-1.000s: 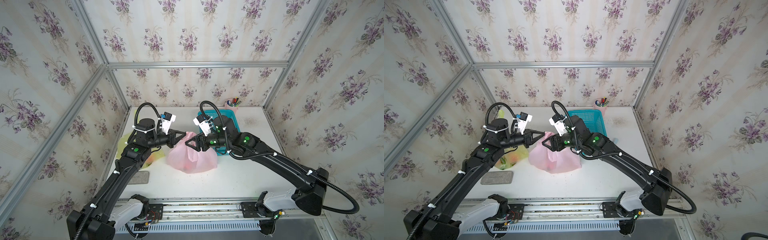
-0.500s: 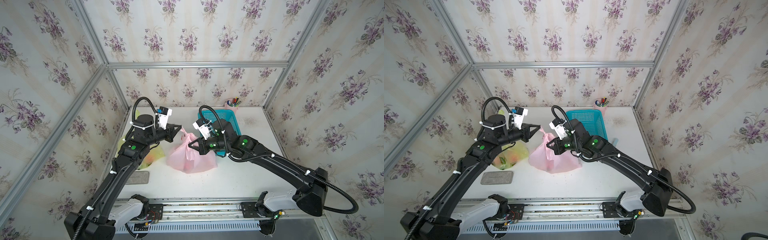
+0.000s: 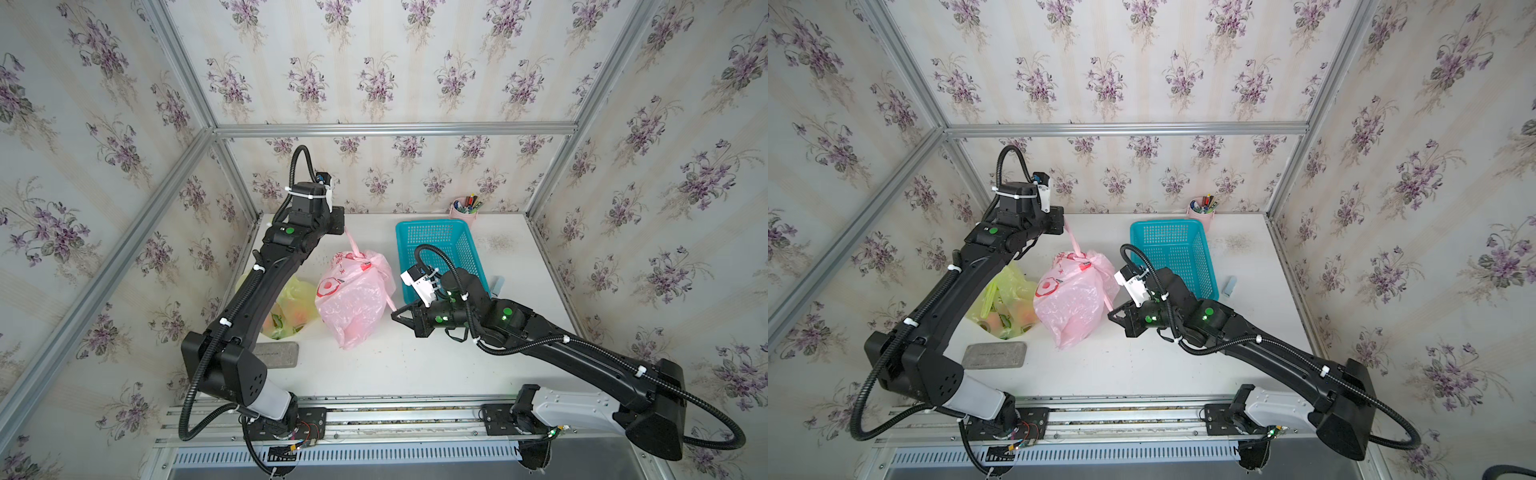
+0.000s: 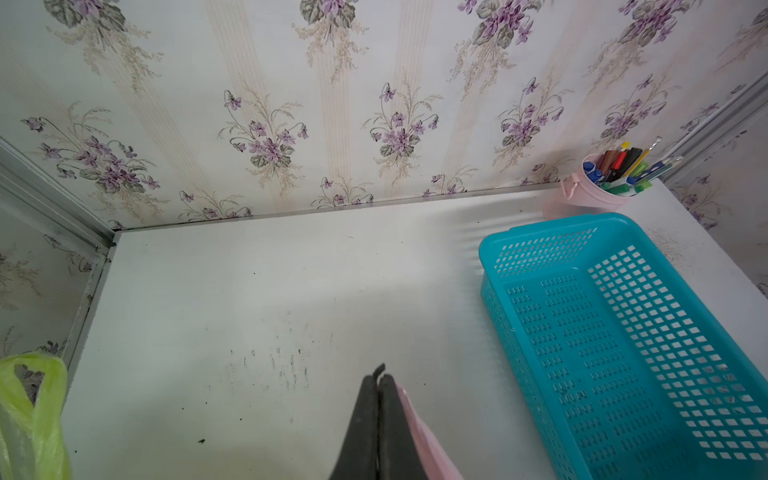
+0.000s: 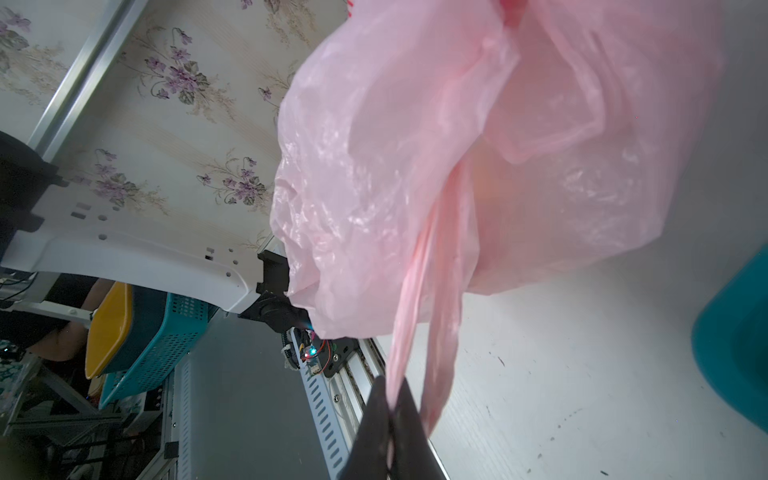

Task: Place the peach into a plastic bag & tie a knot
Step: Tie the plastic bag at the center of the board, then place the plastic bag at the center of the board, then reset both arms

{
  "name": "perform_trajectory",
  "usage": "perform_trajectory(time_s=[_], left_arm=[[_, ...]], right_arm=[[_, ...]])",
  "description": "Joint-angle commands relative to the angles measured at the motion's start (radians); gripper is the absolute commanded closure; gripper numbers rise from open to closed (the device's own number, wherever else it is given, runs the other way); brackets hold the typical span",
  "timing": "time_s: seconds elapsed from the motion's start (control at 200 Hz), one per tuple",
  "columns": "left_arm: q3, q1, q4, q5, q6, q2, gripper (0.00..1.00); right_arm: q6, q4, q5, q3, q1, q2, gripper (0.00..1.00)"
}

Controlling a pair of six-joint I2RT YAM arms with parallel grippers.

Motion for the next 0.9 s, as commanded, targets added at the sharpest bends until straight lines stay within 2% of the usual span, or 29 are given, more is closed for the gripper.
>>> perform_trajectory(time_s=[0.0, 0.025, 0.06, 0.19, 0.315, 0.43, 0.5, 0.54, 0.599, 0.689, 0.719, 0.799, 0.854, 0.899], left_arm=[[0.007, 0.007, 0.040, -0.028, -0.036, 0.005, 0.03], [-0.001, 0.008, 0.036, -0.028, -0.044, 0.004, 0.00], [-0.017, 0.008, 0.033, -0.033, -0.054, -0.004, 0.00], [-0.075, 0.011, 0.035, -0.024, -0.072, -0.040, 0.00], [-0.138, 0.016, 0.071, -0.030, -0.108, -0.095, 0.00], [-0.210, 0.014, 0.153, -0.095, -0.126, -0.172, 0.00], [-0.238, 0.002, 0.199, -0.115, -0.036, -0.200, 0.00], [-0.233, -0.010, 0.190, -0.140, 0.024, -0.206, 0.00], [-0.234, -0.033, 0.191, -0.174, 0.084, -0.222, 0.00], [-0.267, -0.038, 0.241, -0.237, 0.075, -0.262, 0.00], [-0.283, -0.036, 0.251, -0.245, 0.081, -0.275, 0.01], [-0.340, -0.036, 0.306, -0.233, 0.069, -0.295, 0.01], [-0.404, -0.036, 0.387, -0.210, 0.118, -0.289, 0.00], [-0.456, -0.034, 0.431, -0.241, 0.119, -0.275, 0.00]], right_arm=[[-0.022, -0.124, 0.120, 0.021, -0.003, -0.009, 0.16], [-0.030, -0.133, 0.149, 0.028, -0.008, -0.008, 0.06], [-0.042, -0.145, 0.185, 0.040, -0.022, -0.007, 0.03], [-0.077, -0.135, 0.272, 0.051, -0.107, -0.011, 0.02], [-0.077, -0.071, 0.513, 0.034, -0.206, -0.031, 0.01], [-0.125, 0.185, 0.659, -0.090, -0.311, -0.112, 0.00], [-0.186, 0.360, 0.784, -0.177, -0.322, -0.146, 0.00], [-0.274, 0.519, 0.843, -0.256, -0.322, -0.158, 0.02], [-0.403, 0.683, 0.848, -0.323, -0.329, -0.175, 0.00], [-0.573, 0.874, 0.872, -0.393, -0.370, -0.163, 0.00], [-0.584, 0.894, 0.888, -0.399, -0.392, -0.146, 0.00], [-0.548, 0.904, 0.896, -0.408, -0.530, -0.104, 0.00], [-0.520, 0.952, 0.897, -0.447, -0.602, -0.085, 0.00], [-0.496, 0.980, 0.906, -0.485, -0.651, -0.067, 0.00]])
